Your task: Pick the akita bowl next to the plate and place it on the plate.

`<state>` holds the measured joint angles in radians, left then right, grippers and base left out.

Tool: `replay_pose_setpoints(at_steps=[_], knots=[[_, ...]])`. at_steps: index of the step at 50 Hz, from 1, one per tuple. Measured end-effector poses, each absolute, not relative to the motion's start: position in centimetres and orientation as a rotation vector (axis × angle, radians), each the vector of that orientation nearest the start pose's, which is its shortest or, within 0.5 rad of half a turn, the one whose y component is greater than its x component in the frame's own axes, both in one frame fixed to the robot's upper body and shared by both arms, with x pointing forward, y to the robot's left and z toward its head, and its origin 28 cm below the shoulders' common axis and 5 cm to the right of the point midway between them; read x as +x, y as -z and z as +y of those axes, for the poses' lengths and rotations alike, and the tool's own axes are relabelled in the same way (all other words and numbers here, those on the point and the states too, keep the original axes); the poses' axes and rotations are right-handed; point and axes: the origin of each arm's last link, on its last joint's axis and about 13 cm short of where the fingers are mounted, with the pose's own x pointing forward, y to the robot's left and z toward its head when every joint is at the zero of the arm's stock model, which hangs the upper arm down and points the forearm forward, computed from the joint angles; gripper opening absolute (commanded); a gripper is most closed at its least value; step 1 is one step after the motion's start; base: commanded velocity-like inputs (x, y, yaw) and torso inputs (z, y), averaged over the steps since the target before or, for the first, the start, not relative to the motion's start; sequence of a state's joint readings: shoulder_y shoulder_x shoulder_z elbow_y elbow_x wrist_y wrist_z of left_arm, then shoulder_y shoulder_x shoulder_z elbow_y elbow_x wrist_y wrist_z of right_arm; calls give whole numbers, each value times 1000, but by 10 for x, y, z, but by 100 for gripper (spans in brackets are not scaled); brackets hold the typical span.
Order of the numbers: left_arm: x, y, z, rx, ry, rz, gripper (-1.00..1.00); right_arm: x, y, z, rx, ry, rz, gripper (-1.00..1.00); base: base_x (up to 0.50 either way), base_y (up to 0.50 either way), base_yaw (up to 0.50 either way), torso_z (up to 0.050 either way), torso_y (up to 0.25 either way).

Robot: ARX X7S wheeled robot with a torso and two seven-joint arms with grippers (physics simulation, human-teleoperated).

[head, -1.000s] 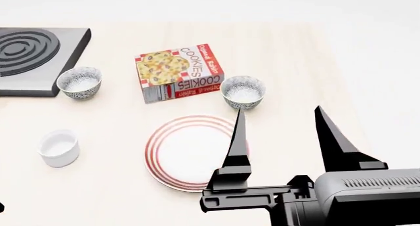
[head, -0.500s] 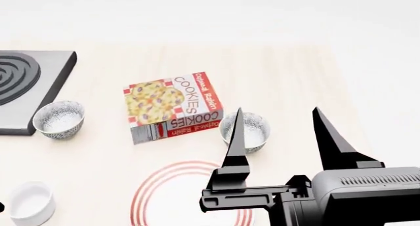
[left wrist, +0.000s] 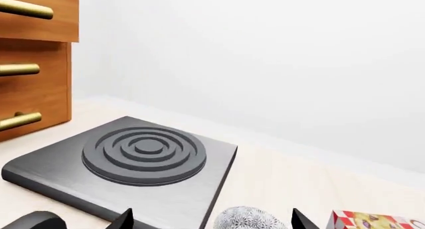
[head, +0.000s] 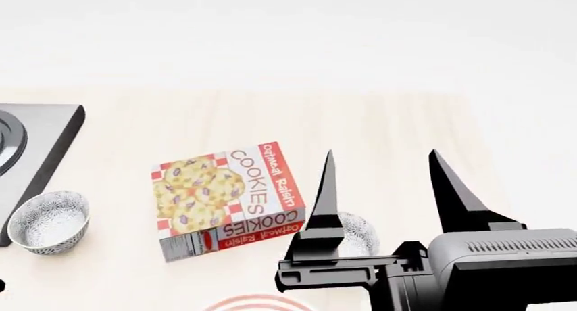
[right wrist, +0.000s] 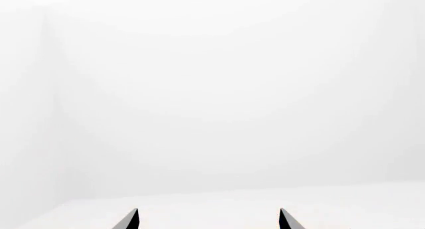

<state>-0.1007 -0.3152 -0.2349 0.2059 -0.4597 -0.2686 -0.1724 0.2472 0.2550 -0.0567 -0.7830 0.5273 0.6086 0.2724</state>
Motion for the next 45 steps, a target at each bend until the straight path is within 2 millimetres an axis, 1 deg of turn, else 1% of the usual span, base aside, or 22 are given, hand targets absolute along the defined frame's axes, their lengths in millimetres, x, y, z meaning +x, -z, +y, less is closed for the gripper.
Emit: replay_pose_setpoints(at_steps=[12,18,23,33,45], knots=[[227,-87,309,-151,-288,-97,100,206,-178,-96,156,-162,-327,100,500,0,0,0,0],[227,-86,309,-152,-289,-96,100,207,-177,-96,155,-150,-314,100,28,0,0,0,0],[227,-85,309,-154,-290,-95,100,211,-175,-96,134,-132,-263,100,0,0,0,0,0],[227,-85,309,-158,-291,-93,100,230,-177,-98,55,-65,-140,100,0,0,0,0,0],[227,-85,310,-163,-294,-91,100,261,-191,-103,-44,-13,-43,100,0,0,0,0,0]])
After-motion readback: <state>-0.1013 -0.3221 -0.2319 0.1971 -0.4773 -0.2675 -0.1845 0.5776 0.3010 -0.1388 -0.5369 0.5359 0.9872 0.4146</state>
